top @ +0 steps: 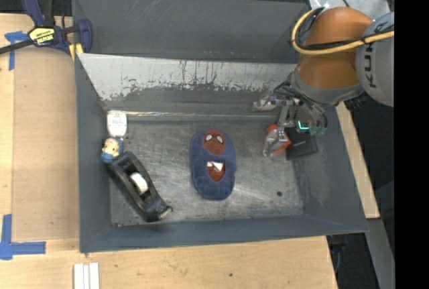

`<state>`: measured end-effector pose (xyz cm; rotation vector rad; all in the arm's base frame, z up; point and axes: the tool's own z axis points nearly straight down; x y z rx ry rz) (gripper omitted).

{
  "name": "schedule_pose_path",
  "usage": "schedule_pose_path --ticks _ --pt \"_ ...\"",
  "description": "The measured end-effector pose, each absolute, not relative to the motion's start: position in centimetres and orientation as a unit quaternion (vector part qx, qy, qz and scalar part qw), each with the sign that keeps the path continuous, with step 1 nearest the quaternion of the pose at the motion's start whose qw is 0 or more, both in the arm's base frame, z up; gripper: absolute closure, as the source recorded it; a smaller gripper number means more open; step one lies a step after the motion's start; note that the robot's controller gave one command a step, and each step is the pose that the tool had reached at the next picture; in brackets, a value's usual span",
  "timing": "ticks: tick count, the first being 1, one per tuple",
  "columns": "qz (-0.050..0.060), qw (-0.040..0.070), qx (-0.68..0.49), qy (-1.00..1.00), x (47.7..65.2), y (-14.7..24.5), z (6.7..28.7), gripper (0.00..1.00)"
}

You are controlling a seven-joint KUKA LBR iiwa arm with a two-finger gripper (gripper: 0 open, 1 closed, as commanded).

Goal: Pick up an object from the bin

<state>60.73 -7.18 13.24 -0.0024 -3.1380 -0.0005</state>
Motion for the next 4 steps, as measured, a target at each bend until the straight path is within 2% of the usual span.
schedule_pose_path --ticks 1,2,3,4 --pt "0.002 0.001 0.012 -1.000 62.8 1.4 7.7 0.00" --pt "0.001 -0.010 0.090 -0.996 57.4 7.7 7.6 0.00" --pt "0.000 -0.003 0.296 -0.955 53.2 14.7 11.1 0.00" --pt "0.001 -0.002 0.298 -0.955 53.1 14.5 7.2 0.00"
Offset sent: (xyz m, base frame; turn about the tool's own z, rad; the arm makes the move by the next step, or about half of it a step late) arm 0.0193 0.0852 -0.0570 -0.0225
